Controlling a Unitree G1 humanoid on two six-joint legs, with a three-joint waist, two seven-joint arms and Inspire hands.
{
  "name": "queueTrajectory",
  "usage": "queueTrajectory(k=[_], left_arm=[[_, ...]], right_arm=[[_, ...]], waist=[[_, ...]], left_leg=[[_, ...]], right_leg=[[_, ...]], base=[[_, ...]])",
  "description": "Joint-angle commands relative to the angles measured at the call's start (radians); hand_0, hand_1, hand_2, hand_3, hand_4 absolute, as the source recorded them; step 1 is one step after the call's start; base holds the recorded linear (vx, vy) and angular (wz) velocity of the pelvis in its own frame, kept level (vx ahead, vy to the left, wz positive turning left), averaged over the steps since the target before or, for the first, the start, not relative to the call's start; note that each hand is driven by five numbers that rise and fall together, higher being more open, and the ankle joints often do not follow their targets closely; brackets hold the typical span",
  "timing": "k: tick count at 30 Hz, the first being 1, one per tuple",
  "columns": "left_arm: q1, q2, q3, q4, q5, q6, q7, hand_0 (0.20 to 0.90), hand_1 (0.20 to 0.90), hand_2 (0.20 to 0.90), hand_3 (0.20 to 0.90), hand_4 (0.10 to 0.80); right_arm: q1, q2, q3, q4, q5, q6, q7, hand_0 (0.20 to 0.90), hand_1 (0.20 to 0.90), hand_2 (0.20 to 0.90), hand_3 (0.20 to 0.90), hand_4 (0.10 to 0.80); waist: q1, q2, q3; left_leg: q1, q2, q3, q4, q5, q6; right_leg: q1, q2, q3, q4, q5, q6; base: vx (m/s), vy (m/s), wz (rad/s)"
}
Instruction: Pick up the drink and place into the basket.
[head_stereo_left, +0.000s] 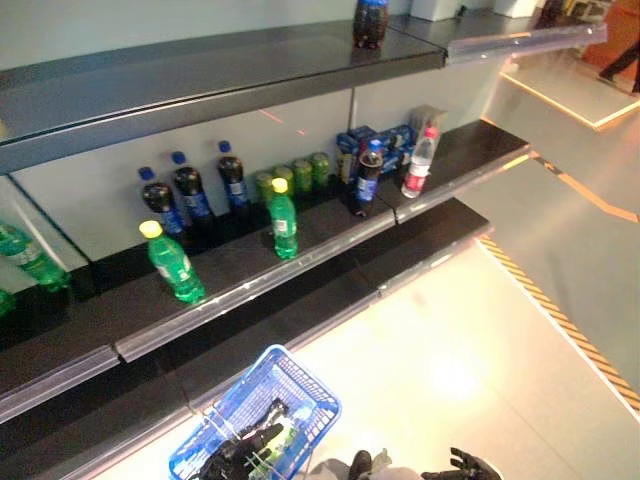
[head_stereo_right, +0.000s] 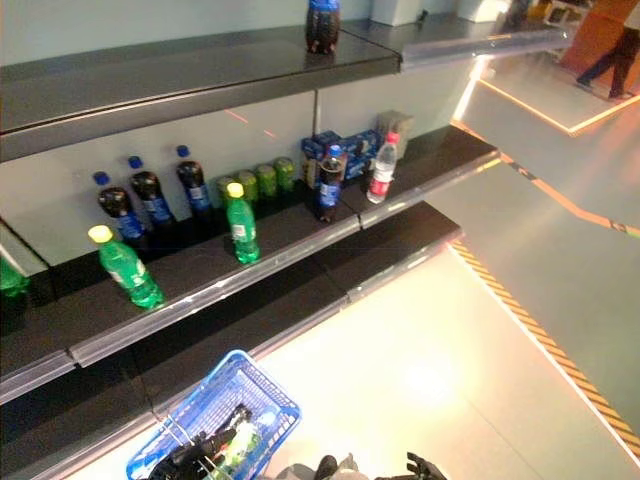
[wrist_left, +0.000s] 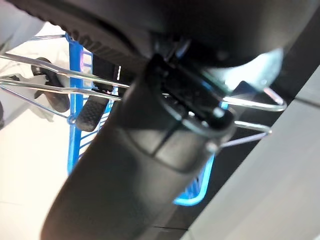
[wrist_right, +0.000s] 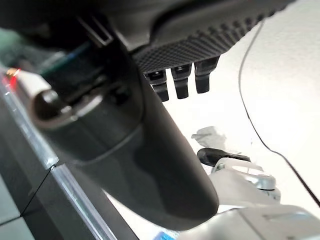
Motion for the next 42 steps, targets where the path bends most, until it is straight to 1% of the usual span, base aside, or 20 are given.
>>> queueTrajectory(k=[1,2,3,4,6,8,9,12,13,16,19,23,24,28,30,32,34,36,39,42], left_arm=[[-0.062,0.052,-0.004,-0.104,-0.009,-0.062,-0.058,0.3,0.3,0.3,0.2,0.1],[-0.059,0.051,-0.003,-0.105,-0.002,-0.06,-0.058,0.3,0.3,0.3,0.2,0.1],[-0.053,0.05,-0.002,-0.104,0.007,-0.064,-0.06,0.3,0.3,0.3,0.2,0.1],[-0.044,0.045,0.0,-0.097,0.011,-0.071,-0.061,0.3,0.3,0.3,0.2,0.1],[-0.03,0.042,0.006,-0.094,0.007,-0.074,-0.065,0.3,0.3,0.3,0.2,0.1],[-0.024,0.042,0.01,-0.09,0.004,-0.072,-0.07,0.3,0.3,0.3,0.2,0.1],[-0.02,0.039,0.014,-0.076,-0.003,-0.079,-0.075,0.3,0.3,0.3,0.2,0.1],[-0.001,0.035,0.022,-0.06,-0.019,-0.091,-0.081,0.3,0.3,0.3,0.2,0.1],[0.011,0.034,0.022,-0.061,-0.023,-0.097,-0.087,0.3,0.3,0.3,0.2,0.1],[0.021,0.037,0.017,-0.087,-0.035,-0.085,-0.076,0.3,0.3,0.3,0.2,0.1],[0.031,0.045,0.026,-0.117,-0.043,-0.071,-0.067,0.3,0.3,0.3,0.2,0.1],[0.028,0.065,0.064,-0.107,-0.041,-0.059,-0.084,0.3,0.3,0.3,0.2,0.1],[0.027,0.066,0.065,-0.105,-0.04,-0.059,-0.085,0.3,0.3,0.3,0.2,0.1],[-0.008,0.076,0.056,-0.081,-0.033,-0.069,-0.094,0.3,0.3,0.3,0.2,0.1],[-0.017,0.077,0.036,-0.099,-0.038,-0.066,-0.088,0.3,0.3,0.3,0.2,0.1],[-0.026,0.076,0.021,-0.113,-0.038,-0.066,-0.087,0.3,0.3,0.3,0.2,0.1],[-0.05,0.083,-0.005,-0.129,-0.041,-0.062,-0.085,0.3,0.3,0.3,0.2,0.1],[-0.059,0.079,-0.01,-0.134,-0.041,-0.058,-0.078,0.3,0.3,0.3,0.2,0.1],[-0.082,0.063,-0.023,-0.121,-0.021,-0.066,-0.075,0.3,0.3,0.3,0.2,0.1],[-0.1,0.066,-0.028,-0.067,-0.005,-0.085,-0.102,0.3,0.3,0.3,0.2,0.1]], right_arm=[[-0.077,-0.049,0.017,-0.013,0.007,-0.04,0.007,0.9,0.9,0.9,0.9,0.8],[-0.079,-0.05,0.019,-0.017,0.015,-0.037,0.006,0.9,0.9,0.9,0.9,0.8],[-0.083,-0.051,0.02,-0.019,0.017,-0.037,0.006,0.9,0.9,0.9,0.9,0.8],[-0.09,-0.051,0.021,-0.018,0.019,-0.038,0.009,0.9,0.9,0.9,0.9,0.8],[-0.099,-0.055,0.018,-0.011,0.013,-0.049,0.019,0.9,0.9,0.9,0.9,0.8],[-0.106,-0.057,0.018,-0.006,0.005,-0.058,0.023,0.9,0.9,0.9,0.9,0.8],[-0.113,-0.057,0.023,-0.001,-0.005,-0.061,0.023,0.9,0.9,0.9,0.9,0.8],[-0.115,-0.057,0.039,0.001,-0.026,-0.058,0.026,0.9,0.9,0.9,0.9,0.8],[-0.111,-0.056,0.042,0.006,-0.041,-0.065,0.029,0.9,0.9,0.9,0.9,0.8],[-0.108,-0.049,0.037,0.012,-0.052,-0.057,0.023,0.9,0.9,0.9,0.9,0.8],[-0.109,-0.041,0.034,0.005,-0.072,-0.037,0.016,0.9,0.9,0.9,0.9,0.8],[-0.109,-0.045,0.035,-0.003,-0.101,-0.029,0.03,0.9,0.9,0.9,0.9,0.8],[-0.11,-0.045,0.035,-0.004,-0.101,-0.03,0.032,0.9,0.9,0.9,0.9,0.8],[-0.122,-0.038,0.029,-0.004,-0.079,-0.025,0.009,0.9,0.9,0.9,0.9,0.8],[-0.119,-0.039,0.022,0.0,-0.065,-0.033,0.004,0.9,0.9,0.9,0.9,0.8],[-0.111,-0.039,0.003,0.006,-0.058,-0.051,0.004,0.9,0.9,0.9,0.9,0.8],[-0.1,-0.035,-0.016,0.017,-0.044,-0.076,-0.007,0.9,0.9,0.9,0.9,0.8],[-0.098,-0.038,-0.022,0.019,-0.043,-0.079,-0.009,0.9,0.9,0.9,0.9,0.8],[-0.105,-0.039,-0.021,0.022,-0.032,-0.078,-0.025,0.9,0.9,0.9,0.9,0.8],[-0.118,-0.039,-0.011,0.027,0.008,-0.065,-0.04,0.9,0.9,0.9,0.9,0.8]], waist=[[0.017,-0.015,-0.003],[0.023,-0.018,0.003],[0.036,-0.023,0.013],[0.055,-0.022,0.024],[0.069,-0.013,0.026],[0.079,0.003,0.026],[0.09,0.014,0.023],[0.116,0.043,0.008],[0.129,0.054,-0.004],[0.14,0.056,-0.026],[0.145,0.038,-0.046],[0.182,-0.015,-0.074],[0.183,-0.017,-0.075],[0.194,-0.03,-0.074],[0.191,-0.001,-0.06],[0.195,0.012,-0.049],[0.19,0.002,-0.017],[0.192,-0.002,-0.015],[0.176,-0.004,0.005],[0.138,0.002,0.018]], left_leg=[[-0.184,0.024,-0.061,0.22,0.145,-0.028],[-0.21,0.027,-0.084,0.256,0.15,-0.027],[-0.242,0.001,-0.131,0.286,0.14,-0.013],[-0.274,-0.056,-0.181,0.285,0.107,0.01],[-0.285,-0.096,-0.183,0.208,0.086,0.024],[-0.295,-0.12,-0.176,0.104,0.096,0.018],[-0.3,-0.156,-0.184,0.031,0.114,0.017],[-0.317,-0.215,-0.214,-0.08,0.18,0.012],[-0.337,-0.23,-0.177,-0.103,0.204,0.014],[-0.345,-0.242,-0.06,-0.117,0.208,0.033],[-0.327,-0.25,0.005,-0.117,0.187,0.061],[-0.303,-0.287,0.003,-0.117,0.135,0.125],[-0.302,-0.288,0.002,-0.117,0.133,0.127],[-0.272,-0.295,-0.064,-0.117,0.122,0.148],[-0.236,-0.262,-0.13,-0.108,0.113,0.147],[-0.22,-0.241,-0.164,-0.107,0.111,0.14],[-0.21,-0.232,-0.192,-0.098,0.116,0.115],[-0.218,-0.229,-0.196,-0.093,0.123,0.105],[-0.21,-0.242,-0.263,-0.063,0.1,0.102],[-0.167,-0.257,-0.354,-0.066,0.063,0.11]], right_leg=[[0.174,-0.007,0.053,-0.132,0.007,0.079],[0.174,-0.005,0.061,-0.128,0.006,0.073],[0.177,-0.004,0.079,-0.126,0.005,0.07],[0.181,-0.001,0.104,-0.126,0.003,0.073],[0.188,0.01,0.128,-0.133,-0.004,0.082],[0.199,0.027,0.137,-0.142,-0.011,0.089],[0.214,0.039,0.154,-0.153,-0.016,0.097],[0.248,0.081,0.197,-0.16,-0.035,0.107],[0.271,0.103,0.205,-0.157,-0.049,0.107],[0.3,0.126,0.176,-0.15,-0.043,0.116],[0.319,0.125,0.133,-0.126,-0.034,0.13],[0.314,0.071,0.1,0.011,0.061,0.202],[0.311,0.069,0.099,0.025,0.067,0.206],[0.208,0.042,0.114,0.297,0.184,0.266],[0.093,-0.047,0.077,0.436,0.159,0.247],[0.081,-0.102,0.044,0.389,0.118,0.231],[0.132,-0.098,0.054,0.204,0.06,0.223],[0.143,-0.089,0.064,0.134,0.051,0.217],[0.118,-0.096,0.126,-0.035,0.088,0.199],[0.019,-0.109,0.209,-0.077,0.173,0.206]], base=[[0.001,-0.363,-0.17],[0.008,-0.268,-0.13],[0.032,-0.218,-0.26],[0.052,-0.174,-0.47],[0.123,-0.109,-0.87],[0.187,-0.041,-0.68],[0.225,-0.021,-0.31],[0.3,-0.045,-0.45],[0.323,-0.053,-0.62],[0.296,-0.028,-0.48],[0.325,0.035,-0.25],[0.263,0.056,0.08],[0.217,0.067,0.08],[0.199,0.069,0.17],[0.17,0.048,0.36],[0.107,-0.06,0.75],[0.107,-0.15,0.84],[0.091,-0.104,1.25],[0.13,-0.126,0.92],[0.21,-0.157,1.34]])
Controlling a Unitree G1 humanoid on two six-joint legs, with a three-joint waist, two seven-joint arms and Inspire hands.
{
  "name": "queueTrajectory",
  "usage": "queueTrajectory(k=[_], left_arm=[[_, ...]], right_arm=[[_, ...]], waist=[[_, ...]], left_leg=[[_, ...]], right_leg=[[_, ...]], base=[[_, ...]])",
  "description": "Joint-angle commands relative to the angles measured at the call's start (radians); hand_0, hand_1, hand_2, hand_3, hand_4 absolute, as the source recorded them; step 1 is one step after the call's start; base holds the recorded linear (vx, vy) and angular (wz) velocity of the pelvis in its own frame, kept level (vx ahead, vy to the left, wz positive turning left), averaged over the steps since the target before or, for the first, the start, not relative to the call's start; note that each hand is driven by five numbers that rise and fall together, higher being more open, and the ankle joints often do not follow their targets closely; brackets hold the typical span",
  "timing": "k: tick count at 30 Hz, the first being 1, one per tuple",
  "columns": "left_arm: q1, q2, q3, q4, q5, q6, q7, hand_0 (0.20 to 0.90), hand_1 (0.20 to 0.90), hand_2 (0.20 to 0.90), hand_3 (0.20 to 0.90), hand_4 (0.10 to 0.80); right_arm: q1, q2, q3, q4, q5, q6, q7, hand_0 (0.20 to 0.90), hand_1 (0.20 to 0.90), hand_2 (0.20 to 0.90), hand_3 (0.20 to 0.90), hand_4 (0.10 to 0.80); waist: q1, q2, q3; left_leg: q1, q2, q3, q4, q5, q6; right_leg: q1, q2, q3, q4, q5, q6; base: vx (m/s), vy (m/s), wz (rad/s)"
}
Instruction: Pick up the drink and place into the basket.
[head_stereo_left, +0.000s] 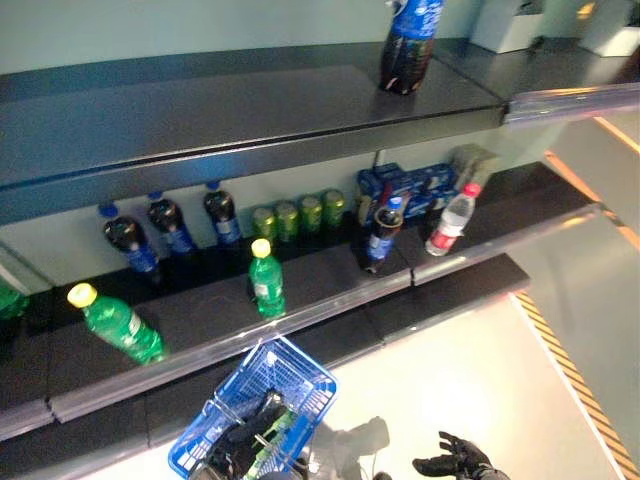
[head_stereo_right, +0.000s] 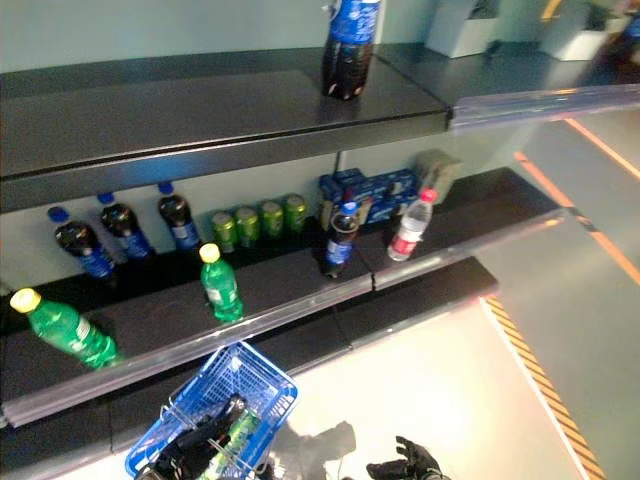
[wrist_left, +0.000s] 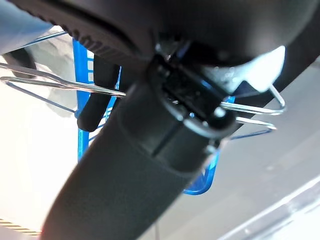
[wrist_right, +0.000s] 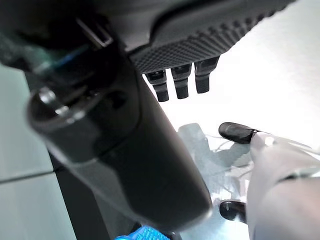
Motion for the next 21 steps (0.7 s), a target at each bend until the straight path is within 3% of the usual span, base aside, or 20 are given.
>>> queueTrajectory(k=[1,7,10,11,13,17,20,21], left_arm=[[-0.038,0.078,-0.05,-0.042,0.032,-0.1,-0.11,0.3,0.3,0.3,0.2,0.1],[-0.028,0.077,-0.055,0.013,0.017,-0.138,-0.138,0.3,0.3,0.3,0.2,0.1],[-0.026,0.079,-0.054,0.04,0.032,-0.143,-0.153,0.3,0.3,0.3,0.2,0.1],[-0.022,0.082,-0.049,0.033,0.017,-0.139,-0.143,0.3,0.3,0.3,0.2,0.1],[-0.021,0.084,-0.049,0.021,0.009,-0.133,-0.141,0.3,0.3,0.3,0.2,0.1],[-0.026,0.074,-0.064,-0.023,-0.023,-0.11,-0.114,0.3,0.3,0.3,0.2,0.1],[-0.023,0.059,-0.086,-0.077,-0.027,-0.094,-0.101,0.3,0.3,0.3,0.2,0.1],[-0.026,0.056,-0.093,-0.097,-0.026,-0.078,-0.099,0.3,0.3,0.3,0.2,0.1]], right_arm=[[-0.05,-0.048,-0.029,-0.025,0.067,-0.023,-0.039,0.9,0.9,0.9,0.9,0.8],[-0.052,-0.052,-0.022,-0.007,0.052,-0.023,-0.03,0.9,0.9,0.9,0.9,0.8],[-0.048,-0.048,-0.013,0.017,0.044,-0.032,-0.024,0.9,0.9,0.9,0.9,0.8],[-0.043,-0.048,-0.013,0.014,0.028,-0.033,-0.019,0.9,0.9,0.9,0.9,0.8],[-0.047,-0.055,-0.002,0.008,0.024,-0.028,-0.016,0.9,0.9,0.9,0.9,0.8],[-0.069,-0.061,0.018,-0.006,0.065,0.007,-0.039,0.9,0.9,0.9,0.9,0.8],[-0.073,-0.068,0.024,-0.031,0.091,0.014,-0.055,0.9,0.9,0.9,0.9,0.8],[-0.063,-0.078,0.019,-0.038,0.1,0.013,-0.064,0.9,0.9,0.9,0.9,0.8]], waist=[[-0.011,0.049,0.007],[-0.034,0.054,0.0],[-0.043,0.038,-0.019],[-0.049,0.038,-0.019],[-0.041,0.036,-0.016],[-0.016,0.026,0.009],[-0.015,0.049,0.026],[-0.03,0.066,0.036]], left_leg=[[0.008,-0.055,-0.018,-0.015,-0.023,-0.022],[0.037,-0.059,-0.126,0.019,-0.059,-0.013],[0.02,-0.065,-0.223,0.119,-0.112,-0.005],[0.021,-0.061,-0.234,0.128,-0.118,-0.005],[0.015,-0.035,-0.244,0.142,-0.119,-0.018],[-0.031,-0.005,-0.255,0.192,-0.116,-0.053],[-0.046,0.033,-0.245,0.113,-0.041,-0.073],[-0.059,0.072,-0.18,0.082,-0.002,-0.095]], right_leg=[[-0.189,-0.001,0.081,0.08,0.148,0.051],[-0.198,0.024,0.195,0.122,0.122,0.041],[-0.15,0.045,0.332,0.151,0.075,0.03],[-0.146,0.051,0.352,0.159,0.064,0.028],[-0.122,0.068,0.325,0.163,0.002,0.014],[-0.1,0.073,0.266,0.15,-0.027,-0.017],[-0.1,0.089,0.209,0.139,-0.036,-0.036],[-0.095,0.092,0.168,0.134,-0.051,-0.044]], base=[[0.219,-0.124,0.93],[0.145,-0.143,0.89],[0.249,-0.376,1.3],[0.159,-0.323,1.72],[0.071,-0.327,1.35],[-0.007,-0.327,0.83],[-0.176,-0.203,0.88],[-0.195,-0.062,0.87]])
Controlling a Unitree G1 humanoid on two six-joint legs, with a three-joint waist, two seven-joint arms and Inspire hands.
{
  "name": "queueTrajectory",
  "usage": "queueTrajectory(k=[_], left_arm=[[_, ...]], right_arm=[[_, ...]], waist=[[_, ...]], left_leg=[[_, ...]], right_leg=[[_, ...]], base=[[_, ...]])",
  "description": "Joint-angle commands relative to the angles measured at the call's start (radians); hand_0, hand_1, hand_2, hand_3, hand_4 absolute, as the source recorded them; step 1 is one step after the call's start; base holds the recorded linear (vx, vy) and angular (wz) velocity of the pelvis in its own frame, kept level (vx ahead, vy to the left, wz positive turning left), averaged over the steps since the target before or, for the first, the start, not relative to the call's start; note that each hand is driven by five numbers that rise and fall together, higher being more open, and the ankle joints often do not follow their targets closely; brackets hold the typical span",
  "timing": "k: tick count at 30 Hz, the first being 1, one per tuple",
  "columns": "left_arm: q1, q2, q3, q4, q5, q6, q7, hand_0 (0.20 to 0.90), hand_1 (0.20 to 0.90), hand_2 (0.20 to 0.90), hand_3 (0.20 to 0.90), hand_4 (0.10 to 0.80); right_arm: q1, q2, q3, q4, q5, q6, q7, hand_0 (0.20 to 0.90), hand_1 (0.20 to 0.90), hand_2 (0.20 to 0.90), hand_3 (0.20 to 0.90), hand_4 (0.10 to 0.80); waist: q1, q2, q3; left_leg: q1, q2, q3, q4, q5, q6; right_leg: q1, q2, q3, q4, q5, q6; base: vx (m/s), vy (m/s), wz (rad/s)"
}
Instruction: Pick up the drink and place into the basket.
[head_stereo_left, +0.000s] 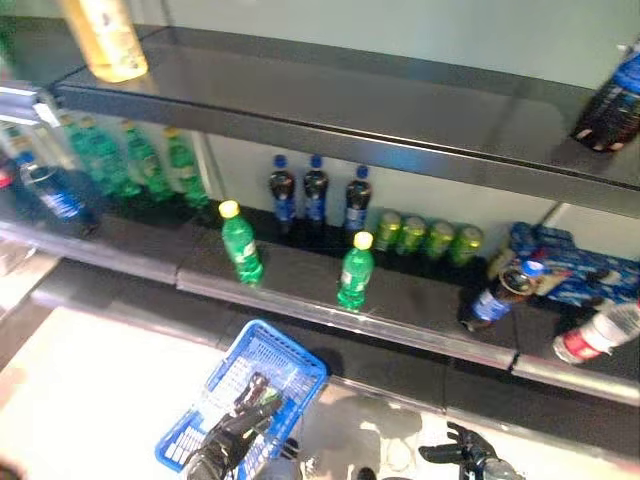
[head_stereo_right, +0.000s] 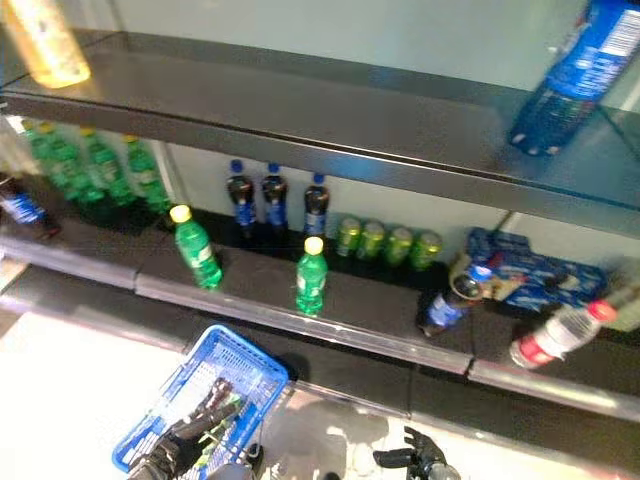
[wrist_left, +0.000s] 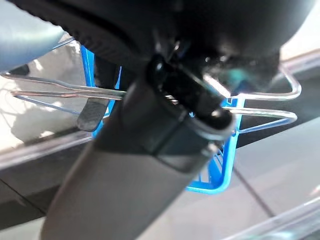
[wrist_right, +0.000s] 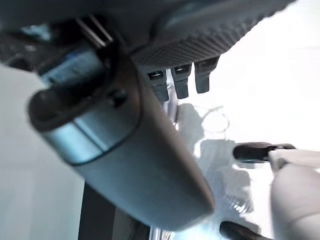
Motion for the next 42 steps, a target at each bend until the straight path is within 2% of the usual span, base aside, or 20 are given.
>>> queueTrajectory(k=[1,2,4,5,7,10,13,19,26,32,36,42], left_arm=[[-0.023,0.034,-0.019,-0.114,0.016,0.002,-0.065,0.3,0.3,0.3,0.2,0.1],[-0.031,0.031,-0.024,-0.121,0.024,0.014,-0.06,0.3,0.3,0.3,0.2,0.1],[-0.037,0.02,-0.03,-0.119,0.029,0.007,-0.058,0.3,0.3,0.3,0.2,0.1],[-0.038,0.019,-0.031,-0.12,0.028,0.006,-0.058,0.3,0.3,0.3,0.2,0.1],[-0.046,0.008,-0.037,-0.123,0.02,0.004,-0.05,0.3,0.3,0.3,0.2,0.1],[-0.049,0.02,-0.038,-0.122,0.019,0.02,-0.047,0.3,0.3,0.3,0.2,0.1],[-0.052,0.027,-0.035,-0.09,0.018,0.002,-0.06,0.3,0.3,0.3,0.2,0.1],[-0.032,0.046,-0.001,-0.072,0.031,-0.001,-0.077,0.3,0.3,0.3,0.2,0.1],[-0.046,0.048,-0.001,-0.079,0.028,-0.015,-0.069,0.3,0.3,0.3,0.2,0.1],[-0.067,0.066,0.009,-0.072,0.018,-0.009,-0.047,0.3,0.3,0.3,0.2,0.1],[-0.059,0.07,0.019,-0.036,0.017,-0.019,-0.044,0.3,0.3,0.3,0.2,0.1],[-0.055,0.066,0.024,-0.021,0.024,-0.015,-0.039,0.3,0.3,0.3,0.2,0.1]], right_arm=[[0.015,-0.054,-0.004,-0.047,0.046,-0.011,-0.049,0.9,0.9,0.9,0.9,0.8],[0.024,-0.064,-0.01,-0.049,0.049,-0.011,-0.06,0.9,0.9,0.9,0.9,0.8],[0.019,-0.079,-0.02,-0.04,0.047,-0.007,-0.065,0.9,0.9,0.9,0.9,0.8],[0.018,-0.081,-0.023,-0.037,0.047,-0.007,-0.065,0.9,0.9,0.9,0.9,0.8],[0.017,-0.089,-0.03,-0.015,0.039,-0.013,-0.057,0.9,0.9,0.9,0.9,0.8],[0.036,-0.086,-0.051,0.007,0.038,-0.022,-0.044,0.9,0.9,0.9,0.9,0.8],[0.042,-0.074,-0.051,0.022,0.012,-0.051,-0.014,0.9,0.9,0.9,0.9,0.8],[0.055,-0.042,-0.024,-0.019,0.009,-0.043,-0.013,0.9,0.9,0.9,0.9,0.8],[0.051,-0.032,-0.017,-0.024,0.006,-0.034,-0.016,0.9,0.9,0.9,0.9,0.8],[0.048,-0.035,-0.021,-0.012,0.012,-0.025,-0.012,0.9,0.9,0.9,0.9,0.8],[0.047,-0.034,-0.026,0.002,0.001,-0.027,-0.011,0.9,0.9,0.9,0.9,0.8],[0.041,-0.037,-0.028,0.008,0.011,-0.023,-0.016,0.9,0.9,0.9,0.9,0.8]], waist=[[-0.006,-0.031,0.015],[-0.017,-0.032,0.016],[-0.033,-0.037,0.013],[-0.035,-0.036,0.012],[-0.045,-0.021,0.017],[-0.05,-0.008,-0.001],[-0.054,-0.006,-0.016],[-0.054,-0.025,-0.035],[-0.058,-0.044,-0.026],[-0.065,-0.062,-0.032],[-0.072,-0.062,-0.043],[-0.066,-0.057,-0.05]], left_leg=[[0.013,-0.013,0.214,0.078,-0.058,0.038],[0.005,0.002,0.238,0.095,-0.056,0.027],[-0.001,-0.002,0.254,0.158,-0.085,0.021],[-0.002,0.0,0.258,0.161,-0.086,0.019],[0.001,0.02,0.3,0.113,-0.059,0.005],[0.053,0.01,0.315,0.015,-0.053,0.016],[0.08,0.002,0.319,-0.016,-0.06,0.026],[0.121,-0.015,0.339,-0.039,-0.078,0.042],[0.122,-0.015,0.364,-0.025,-0.094,0.054],[0.149,-0.01,0.395,-0.065,-0.091,0.062],[0.163,0.003,0.419,-0.072,-0.09,0.058],[0.174,0.007,0.405,-0.074,-0.088,0.053]], right_leg=[[-0.084,-0.104,-0.034,0.046,0.046,0.071],[-0.081,-0.118,-0.051,0.045,0.044,0.068],[-0.09,-0.149,-0.065,0.046,0.048,0.071],[-0.092,-0.15,-0.067,0.048,0.048,0.071],[-0.086,-0.156,-0.083,0.056,0.041,0.078],[-0.064,-0.172,-0.103,0.037,0.044,0.102],[-0.051,-0.173,-0.099,0.021,0.047,0.108],[-0.022,-0.17,-0.076,-0.036,0.076,0.127],[-0.034,-0.169,-0.039,-0.053,0.099,0.134],[-0.036,-0.174,-0.028,-0.08,0.129,0.158],[-0.029,-0.165,-0.026,-0.087,0.13,0.154],[0.0,-0.156,-0.044,-0.093,0.117,0.142]], base=[[-0.206,0.018,0.95],[-0.175,0.076,1.08],[-0.189,0.113,0.98],[-0.153,0.149,0.52],[-0.05,0.181,0.56],[0.005,0.156,0.6],[-0.006,0.102,0.14],[0.017,0.06,-0.2],[-0.066,0.044,-0.16],[-0.059,0.009,-0.19],[-0.024,-0.036,-0.17],[0.006,-0.005,0.0]])
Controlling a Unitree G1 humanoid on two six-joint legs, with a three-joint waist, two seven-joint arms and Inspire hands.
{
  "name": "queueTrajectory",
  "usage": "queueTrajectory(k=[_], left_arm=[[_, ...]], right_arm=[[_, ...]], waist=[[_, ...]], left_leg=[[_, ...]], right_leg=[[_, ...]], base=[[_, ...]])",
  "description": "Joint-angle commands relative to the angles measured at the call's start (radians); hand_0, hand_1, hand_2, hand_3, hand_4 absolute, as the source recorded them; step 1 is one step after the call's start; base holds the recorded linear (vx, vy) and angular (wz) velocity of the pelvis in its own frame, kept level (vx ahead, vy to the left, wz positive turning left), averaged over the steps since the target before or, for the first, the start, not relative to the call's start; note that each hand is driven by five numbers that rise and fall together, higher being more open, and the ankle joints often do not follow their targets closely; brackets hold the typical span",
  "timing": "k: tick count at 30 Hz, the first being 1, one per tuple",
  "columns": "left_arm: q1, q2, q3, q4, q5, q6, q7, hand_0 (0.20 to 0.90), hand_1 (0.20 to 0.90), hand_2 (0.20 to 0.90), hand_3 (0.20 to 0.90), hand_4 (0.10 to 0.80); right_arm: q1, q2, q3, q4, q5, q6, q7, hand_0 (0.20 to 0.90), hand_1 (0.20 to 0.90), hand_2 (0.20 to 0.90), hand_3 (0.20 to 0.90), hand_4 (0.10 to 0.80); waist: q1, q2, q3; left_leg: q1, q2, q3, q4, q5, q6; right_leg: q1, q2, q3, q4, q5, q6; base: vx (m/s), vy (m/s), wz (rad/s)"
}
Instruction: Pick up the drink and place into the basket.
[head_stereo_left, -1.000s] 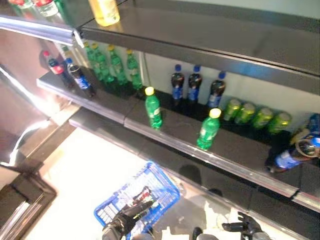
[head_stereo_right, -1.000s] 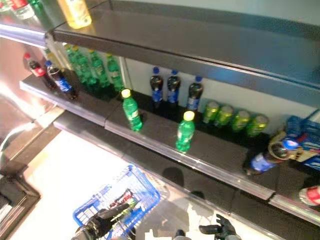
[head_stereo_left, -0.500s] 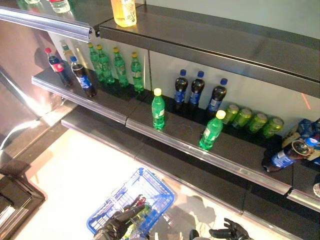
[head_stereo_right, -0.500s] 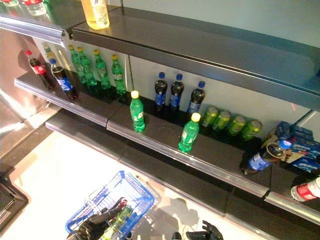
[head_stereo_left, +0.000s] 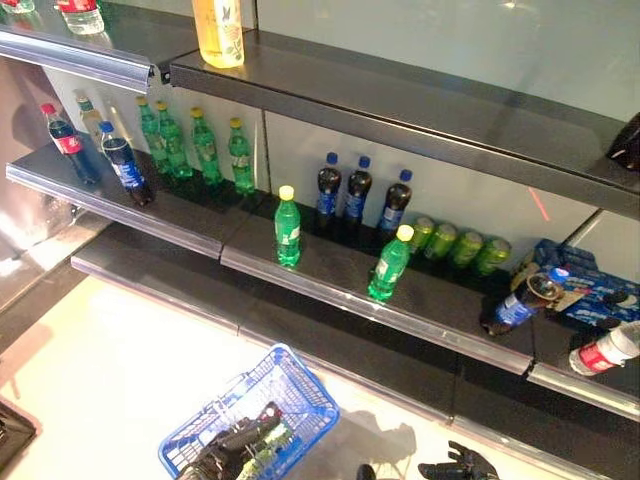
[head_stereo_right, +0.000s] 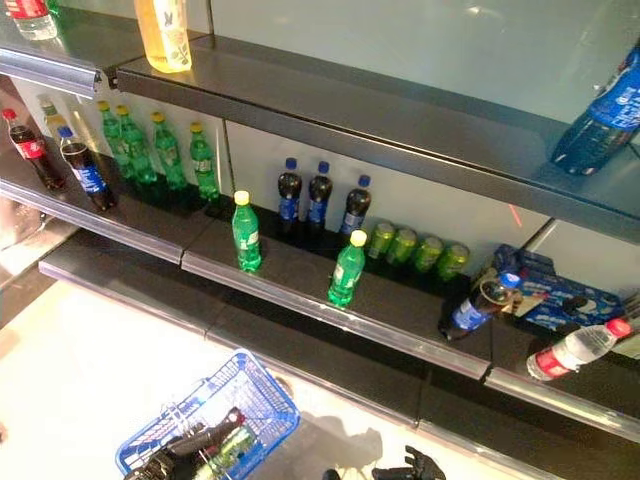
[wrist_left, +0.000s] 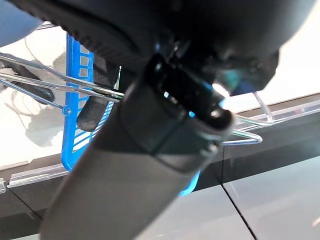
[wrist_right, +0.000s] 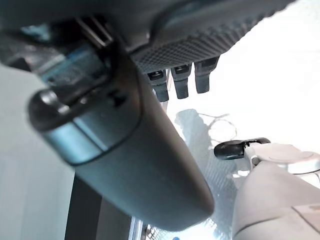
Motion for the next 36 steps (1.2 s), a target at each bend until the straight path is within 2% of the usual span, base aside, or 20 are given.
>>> queueTrajectory(k=[1,7,9,14,19,23,29,36], left_arm=[[-0.092,0.023,0.039,-0.036,0.015,-0.077,-0.074,0.3,0.3,0.3,0.2,0.1],[-0.058,0.024,0.049,-0.015,0.038,-0.072,-0.073,0.3,0.3,0.3,0.2,0.1],[-0.054,0.026,0.047,-0.02,0.028,-0.077,-0.076,0.3,0.3,0.3,0.2,0.1],[-0.17,0.004,-0.011,-0.074,-0.074,-0.101,-0.034,0.3,0.3,0.3,0.2,0.1],[-0.243,0.0,-0.06,-0.119,-0.123,-0.127,-0.042,0.3,0.3,0.3,0.2,0.1],[-0.277,0.009,-0.091,-0.136,-0.178,-0.14,-0.031,0.3,0.3,0.3,0.2,0.1],[-0.341,0.027,-0.092,-0.118,-0.189,-0.134,0.01,0.3,0.3,0.3,0.2,0.1],[-0.316,0.026,-0.097,-0.163,-0.18,-0.139,0.035,0.3,0.3,0.3,0.2,0.1]], right_arm=[[-0.065,-0.066,0.004,0.02,0.013,-0.016,-0.017,0.9,0.9,0.9,0.9,0.8],[-0.049,-0.067,-0.005,0.032,-0.01,0.008,-0.02,0.9,0.9,0.9,0.9,0.8],[-0.047,-0.071,0.003,0.028,-0.025,0.018,-0.015,0.9,0.9,0.9,0.9,0.8],[-0.164,-0.09,0.076,0.034,-0.04,0.02,-0.039,0.9,0.9,0.9,0.9,0.8],[-0.244,-0.118,0.107,0.001,-0.006,-0.017,-0.08,0.9,0.9,0.9,0.9,0.8],[-0.282,-0.144,0.145,-0.047,-0.026,-0.071,-0.098,0.9,0.9,0.9,0.9,0.8],[-0.37,-0.15,0.218,-0.125,-0.051,-0.165,-0.136,0.9,0.9,0.9,0.9,0.8],[-0.387,-0.178,0.28,-0.466,-0.11,-0.18,-0.197,0.9,0.9,0.9,0.9,0.8]], waist=[[0.032,0.073,0.007],[0.041,0.079,0.007],[0.041,0.084,0.018],[0.041,0.108,0.119],[0.047,0.121,0.208],[0.043,0.119,0.26],[0.046,0.101,0.285],[0.044,0.094,0.292]], left_leg=[[0.003,0.012,-0.051,0.006,-0.052,-0.007],[-0.009,0.018,-0.044,0.006,-0.048,-0.024],[-0.036,0.029,-0.035,0.006,-0.033,-0.032],[-0.187,0.051,-0.018,0.006,0.033,-0.049],[-0.277,0.021,-0.069,0.015,0.063,-0.042],[-0.39,0.004,-0.106,0.181,0.029,-0.047],[-0.538,-0.015,-0.135,0.384,-0.044,-0.022],[-0.588,-0.027,-0.137,0.44,-0.074,-0.001]], right_leg=[[-0.006,0.006,-0.045,0.042,-0.023,0.029],[0.009,-0.003,-0.09,-0.002,0.001,0.039],[-0.02,-0.003,-0.103,0.004,0.005,0.038],[-0.162,0.004,-0.141,0.004,0.042,0.019],[-0.273,0.008,-0.125,0.047,0.047,0.004],[-0.355,-0.006,-0.114,0.151,0.017,-0.013],[-0.502,-0.034,-0.08,0.329,-0.037,-0.015],[-0.574,-0.032,-0.051,0.399,-0.052,-0.005]], base=[[0.024,-0.024,0.04],[0.075,-0.036,0.13],[-0.028,-0.023,0.03],[-0.332,-0.022,0.03],[-0.23,-0.012,0.18],[-0.189,-0.001,0.03],[-0.127,-0.027,0.01],[-0.03,-0.007,0.09]])
